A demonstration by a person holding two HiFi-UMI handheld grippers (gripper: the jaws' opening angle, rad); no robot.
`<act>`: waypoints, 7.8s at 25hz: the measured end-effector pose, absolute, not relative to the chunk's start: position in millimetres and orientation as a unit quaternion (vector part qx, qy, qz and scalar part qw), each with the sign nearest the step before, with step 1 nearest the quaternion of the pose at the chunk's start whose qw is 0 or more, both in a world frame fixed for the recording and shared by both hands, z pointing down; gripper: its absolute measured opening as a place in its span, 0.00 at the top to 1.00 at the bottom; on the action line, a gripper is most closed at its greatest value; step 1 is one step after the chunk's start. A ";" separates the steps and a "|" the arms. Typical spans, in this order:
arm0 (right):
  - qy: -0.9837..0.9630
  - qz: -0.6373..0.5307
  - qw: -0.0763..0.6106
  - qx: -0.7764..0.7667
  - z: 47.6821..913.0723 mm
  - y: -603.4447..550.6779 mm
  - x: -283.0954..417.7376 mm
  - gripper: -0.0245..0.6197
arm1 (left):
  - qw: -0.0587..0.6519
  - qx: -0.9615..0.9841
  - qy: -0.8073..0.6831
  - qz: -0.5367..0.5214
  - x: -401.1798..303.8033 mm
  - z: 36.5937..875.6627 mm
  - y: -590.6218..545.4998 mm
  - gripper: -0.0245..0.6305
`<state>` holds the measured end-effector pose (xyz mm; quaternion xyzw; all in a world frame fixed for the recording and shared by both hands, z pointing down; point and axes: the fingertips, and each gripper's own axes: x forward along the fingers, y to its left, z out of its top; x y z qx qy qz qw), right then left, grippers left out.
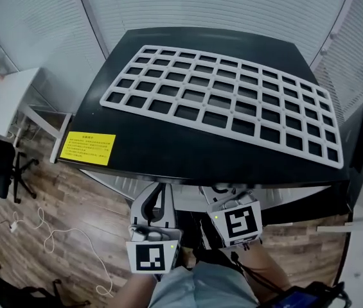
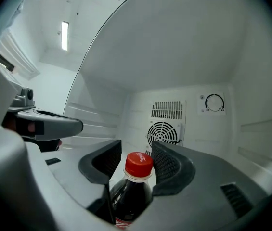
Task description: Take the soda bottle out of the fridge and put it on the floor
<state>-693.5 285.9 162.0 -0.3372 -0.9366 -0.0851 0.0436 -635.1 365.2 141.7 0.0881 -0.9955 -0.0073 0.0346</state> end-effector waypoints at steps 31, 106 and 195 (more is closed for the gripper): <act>-0.930 -0.126 0.064 -0.338 148.2 305.7 -706.7 0.81 | 0.029 0.082 -0.996 -0.017 -644.5 129.8 389.1 0.94; -0.937 -0.071 0.086 0.331 115.9 -119.9 62.3 0.82 | -0.039 0.757 -0.652 0.009 -6.8 96.1 -106.2 0.94; -0.808 0.126 0.203 0.539 759.3 -150.4 182.8 0.83 | 0.135 0.868 -0.442 0.182 78.3 711.6 -177.1 0.94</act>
